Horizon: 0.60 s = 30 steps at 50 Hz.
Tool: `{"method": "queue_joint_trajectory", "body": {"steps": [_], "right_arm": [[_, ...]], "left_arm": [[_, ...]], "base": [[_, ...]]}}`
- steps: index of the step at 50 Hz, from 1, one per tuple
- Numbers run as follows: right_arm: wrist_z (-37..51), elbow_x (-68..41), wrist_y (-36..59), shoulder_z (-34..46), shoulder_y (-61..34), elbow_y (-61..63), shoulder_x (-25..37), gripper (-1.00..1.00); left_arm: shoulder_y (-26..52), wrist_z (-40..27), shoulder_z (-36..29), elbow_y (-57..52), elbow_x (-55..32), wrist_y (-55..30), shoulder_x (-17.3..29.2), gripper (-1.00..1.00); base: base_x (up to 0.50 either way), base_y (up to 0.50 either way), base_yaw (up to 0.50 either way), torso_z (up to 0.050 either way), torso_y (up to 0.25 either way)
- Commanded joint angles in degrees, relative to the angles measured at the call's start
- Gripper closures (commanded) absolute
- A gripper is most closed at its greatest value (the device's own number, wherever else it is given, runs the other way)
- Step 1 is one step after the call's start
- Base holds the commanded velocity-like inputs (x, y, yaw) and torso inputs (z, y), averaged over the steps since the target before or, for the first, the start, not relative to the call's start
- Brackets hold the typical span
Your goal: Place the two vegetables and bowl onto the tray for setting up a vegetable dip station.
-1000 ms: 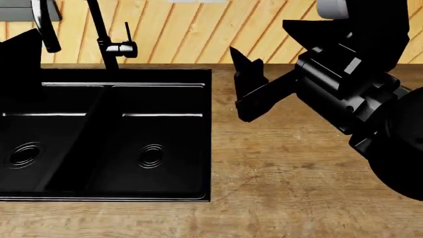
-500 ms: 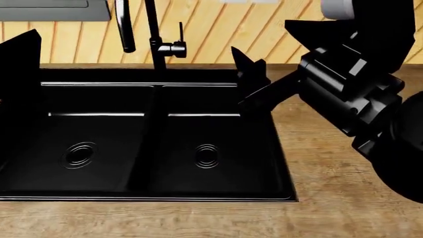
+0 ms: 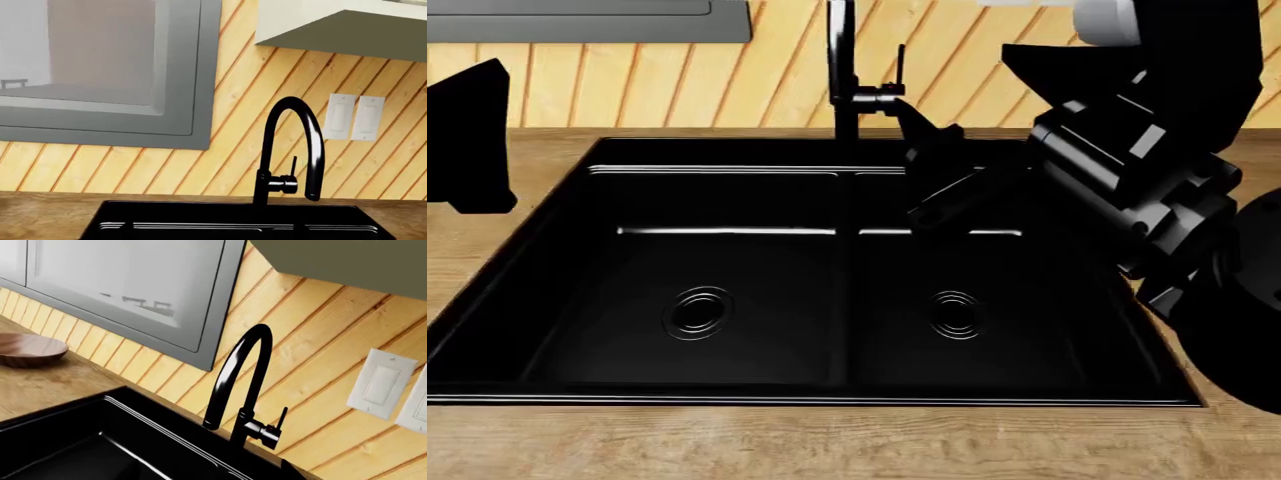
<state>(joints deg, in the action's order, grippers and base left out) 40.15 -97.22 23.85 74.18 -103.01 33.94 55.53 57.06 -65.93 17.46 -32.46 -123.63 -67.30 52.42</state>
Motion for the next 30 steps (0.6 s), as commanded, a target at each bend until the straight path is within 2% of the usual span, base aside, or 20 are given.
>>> {"method": "queue_joint_trajectory", "body": {"steps": [1,30], "right_arm": [[0.2,-0.2,0.0,-0.4,-0.1,0.3,0.2,-1.00],[0.0,-0.1,-0.1,-1.0,0.7,0.6,0.6,-1.00]], "left_arm": [[-0.3,0.3,0.1,-0.2,0.1,0.4,0.4,-1.00],[-0.5,0.7,-0.3,-0.5,0.2,1.6,1.1,-1.00]], "base": [[0.00,0.50,0.00,0.000,0.000],[0.00,0.50,0.00,0.000,0.000]]}}
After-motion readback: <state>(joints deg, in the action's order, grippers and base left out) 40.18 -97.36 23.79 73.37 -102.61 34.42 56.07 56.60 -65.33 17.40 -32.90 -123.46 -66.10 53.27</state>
